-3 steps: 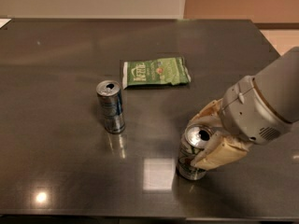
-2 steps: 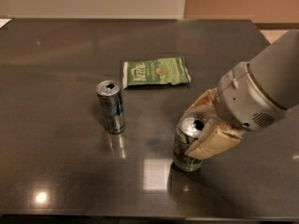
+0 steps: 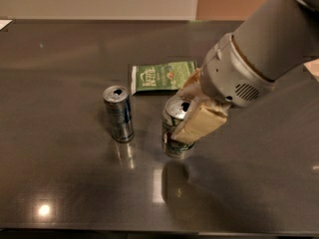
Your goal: Move 7up can near redbull can
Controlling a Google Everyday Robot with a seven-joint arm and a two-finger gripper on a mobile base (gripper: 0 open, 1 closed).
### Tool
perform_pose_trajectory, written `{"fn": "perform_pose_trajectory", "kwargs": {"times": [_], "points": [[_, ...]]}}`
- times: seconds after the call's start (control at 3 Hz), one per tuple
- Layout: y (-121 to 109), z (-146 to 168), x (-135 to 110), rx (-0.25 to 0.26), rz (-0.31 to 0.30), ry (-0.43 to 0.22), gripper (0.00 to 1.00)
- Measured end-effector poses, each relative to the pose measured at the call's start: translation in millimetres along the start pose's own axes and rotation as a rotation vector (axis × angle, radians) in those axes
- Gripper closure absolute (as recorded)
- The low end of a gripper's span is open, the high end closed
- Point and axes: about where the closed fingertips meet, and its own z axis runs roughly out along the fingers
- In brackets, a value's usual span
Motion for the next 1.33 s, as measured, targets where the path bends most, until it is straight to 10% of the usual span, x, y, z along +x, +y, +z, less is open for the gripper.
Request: {"fn": "perform_pose_trajectory", "kwargs": {"times": [0.67,1.33], "points": [[-28.6,23.9,-25.5,-0.021,0.012,-0.025,1.0],[-39.5,54.5,-25.6,-0.049,0.045,-0.016,0.6]]}}
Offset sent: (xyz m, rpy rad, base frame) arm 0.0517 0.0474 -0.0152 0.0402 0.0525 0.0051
